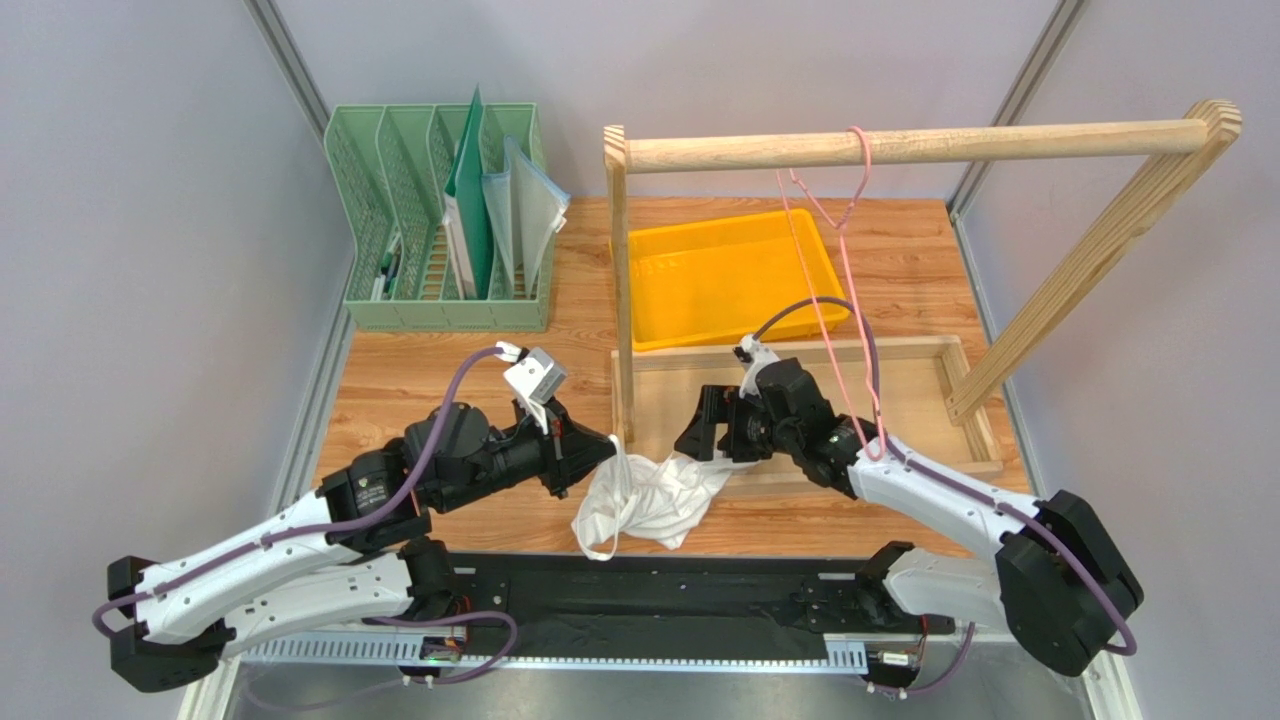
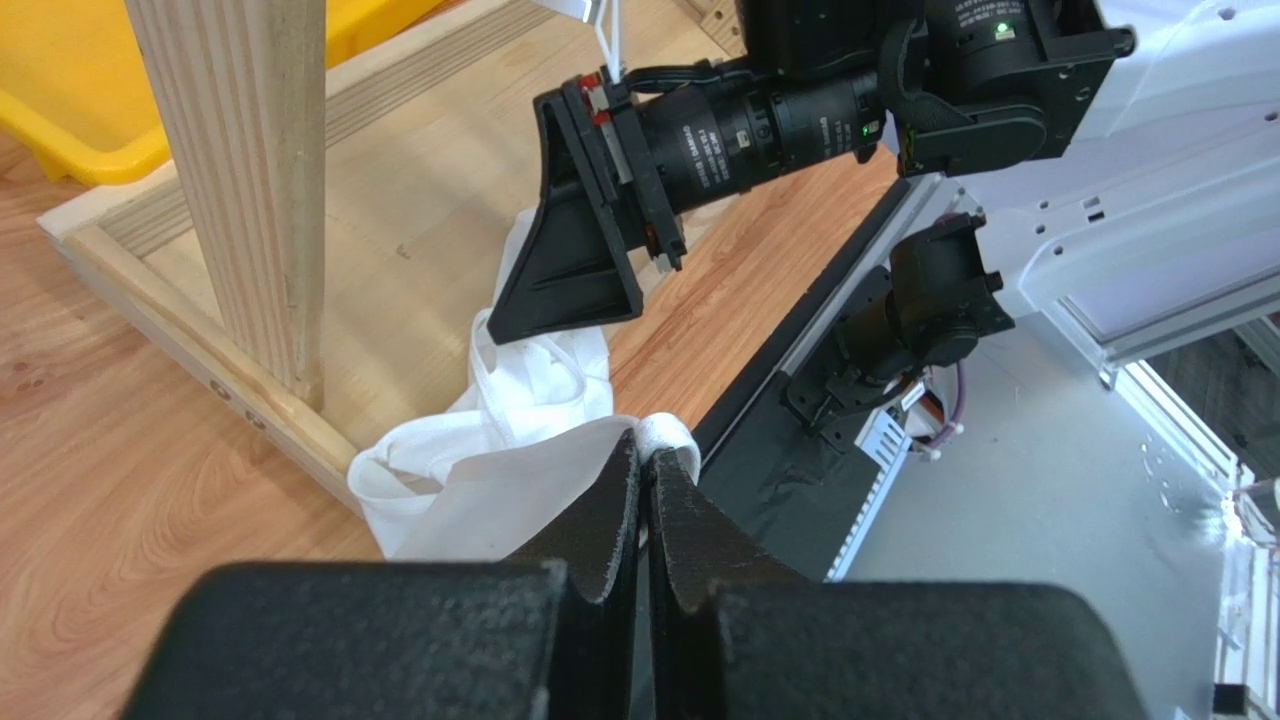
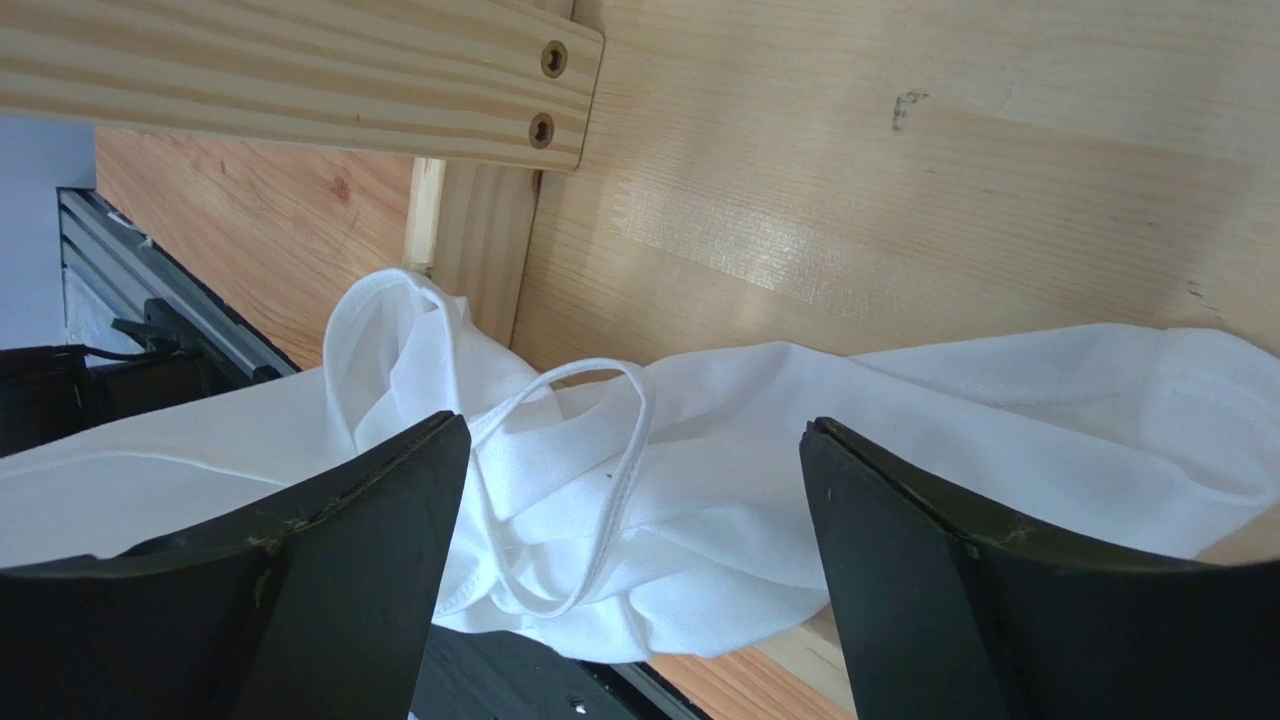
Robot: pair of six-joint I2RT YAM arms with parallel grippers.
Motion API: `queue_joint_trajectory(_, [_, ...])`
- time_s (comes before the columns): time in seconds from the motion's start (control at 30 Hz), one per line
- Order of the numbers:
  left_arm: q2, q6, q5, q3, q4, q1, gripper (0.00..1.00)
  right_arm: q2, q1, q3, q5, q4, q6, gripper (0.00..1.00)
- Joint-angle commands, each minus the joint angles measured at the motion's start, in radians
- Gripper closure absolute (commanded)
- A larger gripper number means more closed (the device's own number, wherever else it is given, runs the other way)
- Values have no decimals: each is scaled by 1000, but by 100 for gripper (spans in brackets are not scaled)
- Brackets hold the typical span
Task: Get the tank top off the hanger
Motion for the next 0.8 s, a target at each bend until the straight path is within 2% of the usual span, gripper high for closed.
queue_joint_trajectory(0.0, [-6, -10, 4, 13, 38, -2, 100, -2, 16, -39, 0, 101, -39, 13])
queue_joint_trajectory(0.53, [5, -24, 7, 15, 49, -2, 100, 89, 46, -102, -104, 217, -44, 16])
queue_joint_trajectory(0.63, [8, -25, 11, 16, 49, -2, 100, 122, 47, -92, -88, 205, -35, 19])
queue_joint_trajectory(0.77, [8, -28, 11, 16, 46, -2, 100, 153, 46, -95, -113, 243, -10, 31])
